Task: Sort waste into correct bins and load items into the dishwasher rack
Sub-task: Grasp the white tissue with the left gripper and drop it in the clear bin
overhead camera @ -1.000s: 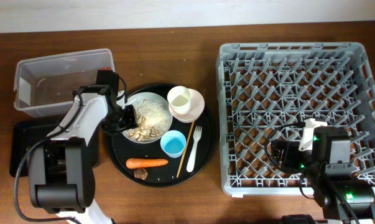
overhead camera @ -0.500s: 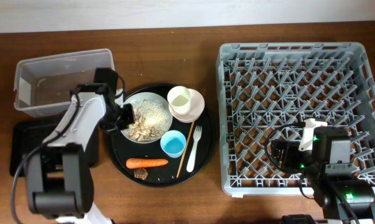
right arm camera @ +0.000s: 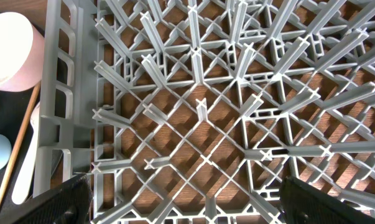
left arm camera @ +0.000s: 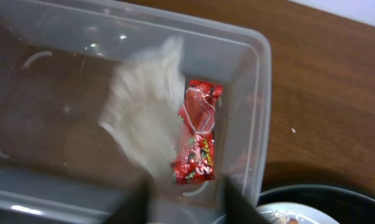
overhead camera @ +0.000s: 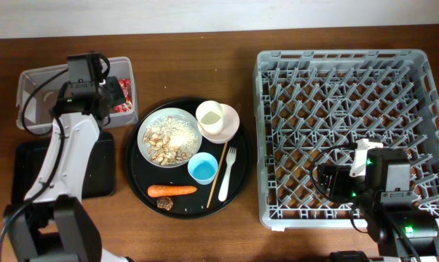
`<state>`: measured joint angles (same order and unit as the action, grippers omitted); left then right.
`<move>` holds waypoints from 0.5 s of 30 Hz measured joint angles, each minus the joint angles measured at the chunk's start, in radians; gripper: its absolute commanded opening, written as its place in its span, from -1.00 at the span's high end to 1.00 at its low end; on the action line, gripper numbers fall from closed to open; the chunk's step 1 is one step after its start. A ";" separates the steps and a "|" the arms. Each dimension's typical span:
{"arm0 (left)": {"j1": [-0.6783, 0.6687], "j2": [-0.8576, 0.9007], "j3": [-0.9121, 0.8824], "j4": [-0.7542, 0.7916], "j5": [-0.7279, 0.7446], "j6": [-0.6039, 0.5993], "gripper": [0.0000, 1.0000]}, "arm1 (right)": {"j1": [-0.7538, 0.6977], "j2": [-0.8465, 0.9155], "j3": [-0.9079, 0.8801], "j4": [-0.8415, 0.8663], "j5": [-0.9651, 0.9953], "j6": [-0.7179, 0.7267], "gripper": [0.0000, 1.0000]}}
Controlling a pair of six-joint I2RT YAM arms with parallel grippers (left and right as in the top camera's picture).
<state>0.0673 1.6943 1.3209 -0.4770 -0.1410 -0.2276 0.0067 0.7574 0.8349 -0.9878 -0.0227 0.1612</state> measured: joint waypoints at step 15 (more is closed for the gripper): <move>-0.323 0.081 0.000 0.001 0.486 -0.001 -0.22 | 0.000 0.000 0.000 -0.001 0.000 0.000 -0.97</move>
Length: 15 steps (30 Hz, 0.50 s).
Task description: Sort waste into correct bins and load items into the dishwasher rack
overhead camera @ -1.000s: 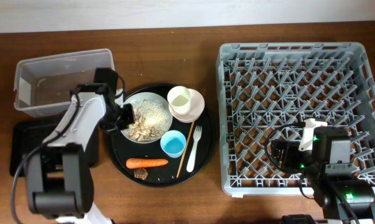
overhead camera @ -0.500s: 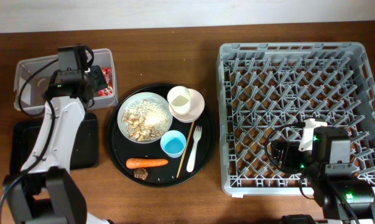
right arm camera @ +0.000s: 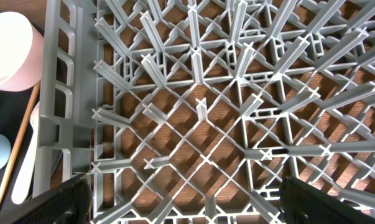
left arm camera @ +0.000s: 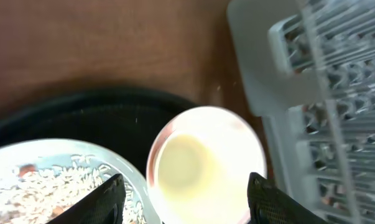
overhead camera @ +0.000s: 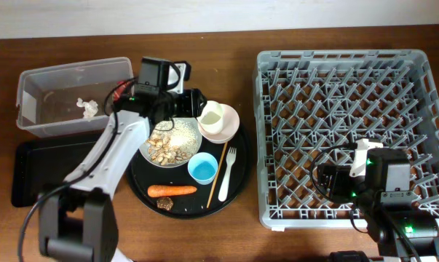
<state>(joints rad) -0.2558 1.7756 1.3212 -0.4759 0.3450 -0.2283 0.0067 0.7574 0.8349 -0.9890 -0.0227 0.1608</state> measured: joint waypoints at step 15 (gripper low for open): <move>-0.016 0.023 0.060 -0.091 0.180 -0.018 0.99 | 0.000 0.000 0.000 0.007 0.000 0.011 -0.97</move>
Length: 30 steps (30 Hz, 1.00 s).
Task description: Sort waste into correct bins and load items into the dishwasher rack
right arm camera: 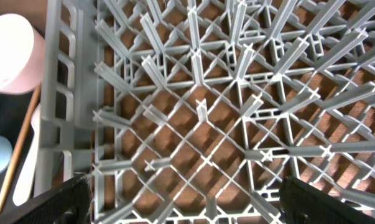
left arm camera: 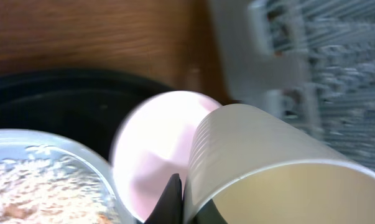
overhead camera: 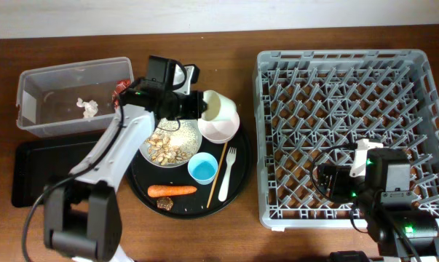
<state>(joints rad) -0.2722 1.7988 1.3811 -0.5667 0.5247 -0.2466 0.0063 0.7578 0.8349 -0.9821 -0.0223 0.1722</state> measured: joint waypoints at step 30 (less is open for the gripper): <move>-0.206 -0.023 0.006 0.146 0.712 -0.197 0.37 | -0.116 0.420 0.004 0.605 -1.350 -0.319 -0.03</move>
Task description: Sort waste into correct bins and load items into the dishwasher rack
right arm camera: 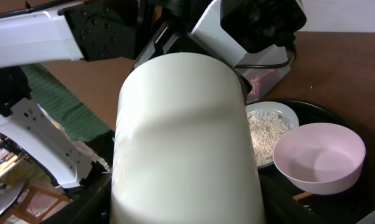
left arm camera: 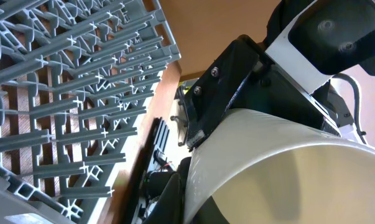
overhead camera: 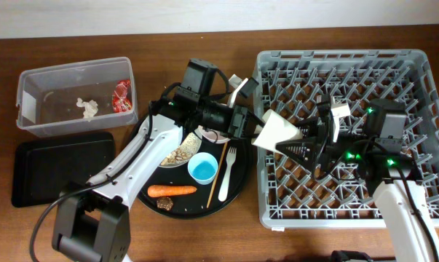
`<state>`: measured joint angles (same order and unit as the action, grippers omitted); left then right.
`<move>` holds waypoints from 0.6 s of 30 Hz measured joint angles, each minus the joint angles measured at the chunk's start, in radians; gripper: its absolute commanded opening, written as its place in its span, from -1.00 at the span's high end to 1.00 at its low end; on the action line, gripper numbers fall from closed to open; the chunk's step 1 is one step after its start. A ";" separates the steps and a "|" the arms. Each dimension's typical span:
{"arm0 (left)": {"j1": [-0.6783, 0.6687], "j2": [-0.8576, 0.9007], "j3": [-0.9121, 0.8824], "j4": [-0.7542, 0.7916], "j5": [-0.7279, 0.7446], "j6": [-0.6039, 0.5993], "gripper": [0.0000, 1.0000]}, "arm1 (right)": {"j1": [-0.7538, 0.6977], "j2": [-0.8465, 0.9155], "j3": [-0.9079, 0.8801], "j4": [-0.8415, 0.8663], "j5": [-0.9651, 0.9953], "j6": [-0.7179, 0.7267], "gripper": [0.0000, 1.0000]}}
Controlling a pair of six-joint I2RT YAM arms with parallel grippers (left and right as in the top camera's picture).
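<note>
A cream paper cup (overhead camera: pixel 277 131) hangs on its side above the left edge of the grey dishwasher rack (overhead camera: pixel 365 65). My left gripper (overhead camera: pixel 244 124) is shut on its rim; in the left wrist view the cup (left arm camera: pixel 287 168) fills the lower right. My right gripper (overhead camera: pixel 298 145) has come from the right, and its fingers press both sides of the cup (right arm camera: pixel 187 143). The pink bowl (right arm camera: pixel 318 155) and the plate of rice (right arm camera: pixel 268 127) lie on the round black tray (overhead camera: pixel 135 182).
The tray also carries a blue cup (overhead camera: pixel 202 168), a white fork (overhead camera: pixel 227 175), a chopstick (overhead camera: pixel 218 175) and a carrot (overhead camera: pixel 172 191). A clear bin (overhead camera: pixel 30 80) at far left holds a red wrapper (overhead camera: pixel 121 94) and a crumpled tissue (overhead camera: pixel 88 108). A black bin (overhead camera: pixel 52 167) lies below it.
My left gripper has carried the cream cup from above the pink bowl to the rack's left edge. The right arm has left the rack's front and its gripper now clasps the cup.
My left gripper was over the clear bin, where the red wrapper and tissue lay. Then it was open above the cup in the pink bowl. Then it held the cup tilted over the bowl, and now both grippers hold it at the rack's edge.
</note>
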<state>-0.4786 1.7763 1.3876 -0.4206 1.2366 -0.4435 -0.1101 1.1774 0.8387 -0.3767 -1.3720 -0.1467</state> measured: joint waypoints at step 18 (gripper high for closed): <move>0.291 -0.120 0.011 -0.635 -1.006 0.191 0.25 | -0.266 -0.054 0.420 -0.837 1.374 0.354 0.53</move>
<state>-0.1875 1.6566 1.3991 -1.0557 0.2306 -0.2527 -0.3759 1.1236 1.2587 -1.2140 0.0025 0.2070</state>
